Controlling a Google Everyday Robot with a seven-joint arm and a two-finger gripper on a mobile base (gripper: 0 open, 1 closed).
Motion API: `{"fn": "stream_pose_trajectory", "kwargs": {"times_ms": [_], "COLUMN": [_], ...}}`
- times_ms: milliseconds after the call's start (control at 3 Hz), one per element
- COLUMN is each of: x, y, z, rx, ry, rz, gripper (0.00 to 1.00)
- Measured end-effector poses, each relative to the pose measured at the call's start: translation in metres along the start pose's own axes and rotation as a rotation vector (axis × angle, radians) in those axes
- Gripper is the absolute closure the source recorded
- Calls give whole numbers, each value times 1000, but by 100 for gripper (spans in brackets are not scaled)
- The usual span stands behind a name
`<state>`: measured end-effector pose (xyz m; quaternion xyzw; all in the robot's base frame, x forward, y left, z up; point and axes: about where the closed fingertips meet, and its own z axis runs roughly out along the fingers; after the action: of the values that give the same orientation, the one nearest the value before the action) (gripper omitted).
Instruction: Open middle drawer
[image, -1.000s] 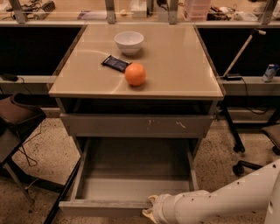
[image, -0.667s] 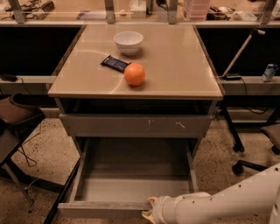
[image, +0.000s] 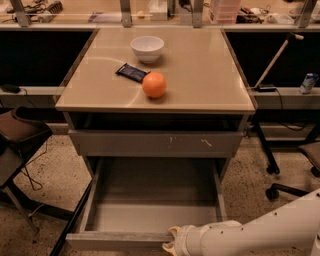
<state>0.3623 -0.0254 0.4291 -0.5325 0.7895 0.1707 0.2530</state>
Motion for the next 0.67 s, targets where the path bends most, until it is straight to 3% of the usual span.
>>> {"fn": "stream_pose_trajectory", "kwargs": {"times_ms": [667], "x": [0], "y": [0], "z": [0], "rx": [0], "ry": [0], "rz": [0], "gripper": [34]}}
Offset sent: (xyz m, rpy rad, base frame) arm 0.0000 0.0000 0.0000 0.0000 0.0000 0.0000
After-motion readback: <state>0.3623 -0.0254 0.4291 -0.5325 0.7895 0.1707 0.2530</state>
